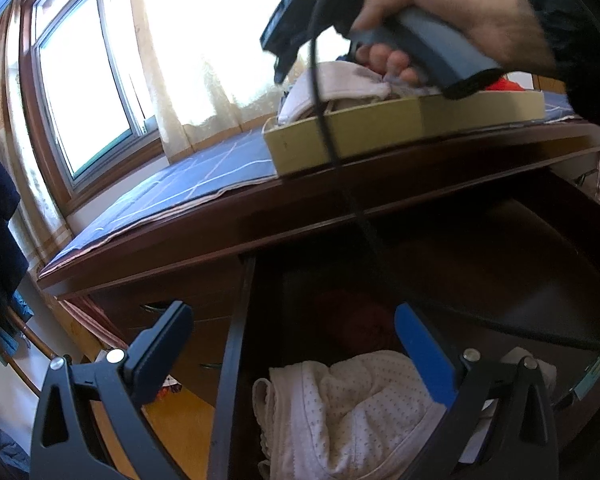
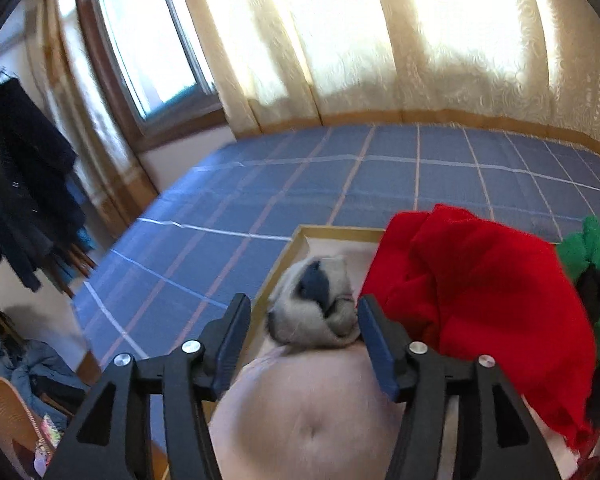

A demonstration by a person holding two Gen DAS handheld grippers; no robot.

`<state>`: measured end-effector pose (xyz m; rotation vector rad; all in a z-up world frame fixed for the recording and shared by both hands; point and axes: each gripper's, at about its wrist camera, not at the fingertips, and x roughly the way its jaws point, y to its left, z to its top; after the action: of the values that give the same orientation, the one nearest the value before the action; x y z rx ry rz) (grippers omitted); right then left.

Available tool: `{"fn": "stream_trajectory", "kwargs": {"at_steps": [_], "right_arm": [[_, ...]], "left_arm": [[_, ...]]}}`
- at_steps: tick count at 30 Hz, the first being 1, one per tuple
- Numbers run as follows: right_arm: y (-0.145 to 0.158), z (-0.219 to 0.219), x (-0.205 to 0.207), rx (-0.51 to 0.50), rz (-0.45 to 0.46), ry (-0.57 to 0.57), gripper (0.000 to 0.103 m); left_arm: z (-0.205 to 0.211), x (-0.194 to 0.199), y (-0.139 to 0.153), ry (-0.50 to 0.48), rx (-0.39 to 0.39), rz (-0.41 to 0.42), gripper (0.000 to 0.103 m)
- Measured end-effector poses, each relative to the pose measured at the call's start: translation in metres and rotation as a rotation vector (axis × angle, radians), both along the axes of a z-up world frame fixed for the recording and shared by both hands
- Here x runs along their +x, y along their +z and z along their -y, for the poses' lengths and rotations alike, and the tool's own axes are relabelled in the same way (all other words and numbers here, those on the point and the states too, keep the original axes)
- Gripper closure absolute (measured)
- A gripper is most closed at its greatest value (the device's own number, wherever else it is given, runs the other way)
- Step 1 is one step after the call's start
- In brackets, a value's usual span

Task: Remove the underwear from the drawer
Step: 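Lift the white-grey underwear to the tray and open the right gripper, then move the open right gripper back down into the drawer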

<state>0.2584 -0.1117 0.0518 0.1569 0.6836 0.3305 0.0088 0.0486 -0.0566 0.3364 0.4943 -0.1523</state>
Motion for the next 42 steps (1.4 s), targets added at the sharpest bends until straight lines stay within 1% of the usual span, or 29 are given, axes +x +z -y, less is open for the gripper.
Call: {"fn": "stream_trajectory", "kwargs": {"at_steps": [6, 11, 14, 19, 23, 27, 32, 35, 40, 42], "right_arm": [[0.016, 0.014, -0.044, 0.060, 0.071, 0.048, 0.044], [0.021, 0.026, -0.085, 0.076, 0.137, 0.084, 0.043], [0.019, 0.034, -0.105, 0.094, 0.148, 0.105, 0.043], [0.004, 0.049, -0.140, 0.097, 0.142, 0.128, 0.043], [-0.013, 0.056, -0.168, 0.069, 0.129, 0.140, 0.043], [-0.031, 0.056, -0.194, 0.020, 0.121, 0.157, 0.043], [-0.055, 0.053, -0.215, -0.033, 0.088, 0.164, 0.043], [-0.074, 0.054, -0.224, -0.073, 0.043, 0.167, 0.043], [-0.107, 0.064, -0.231, -0.087, -0.077, 0.159, 0.043], [-0.122, 0.070, -0.229, -0.080, -0.151, 0.147, 0.043]], "left_arm": [[0.001, 0.000, 0.000, 0.005, 0.002, 0.001, 0.000], [0.004, -0.002, -0.001, 0.009, 0.013, 0.004, 0.000], [0.005, -0.002, -0.001, 0.012, 0.017, 0.004, 0.000], [0.003, -0.001, -0.001, 0.013, 0.020, 0.010, 0.000], [0.003, -0.003, -0.001, 0.014, 0.021, 0.014, 0.000], [0.005, -0.004, -0.001, 0.016, 0.026, 0.016, 0.000], [0.005, -0.005, -0.001, 0.017, 0.028, 0.018, 0.000], [0.005, -0.006, -0.001, 0.017, 0.031, 0.020, 0.000], [0.004, -0.007, 0.000, 0.017, 0.032, 0.025, 0.000], [0.003, -0.007, 0.000, 0.017, 0.032, 0.027, 0.000]]}}
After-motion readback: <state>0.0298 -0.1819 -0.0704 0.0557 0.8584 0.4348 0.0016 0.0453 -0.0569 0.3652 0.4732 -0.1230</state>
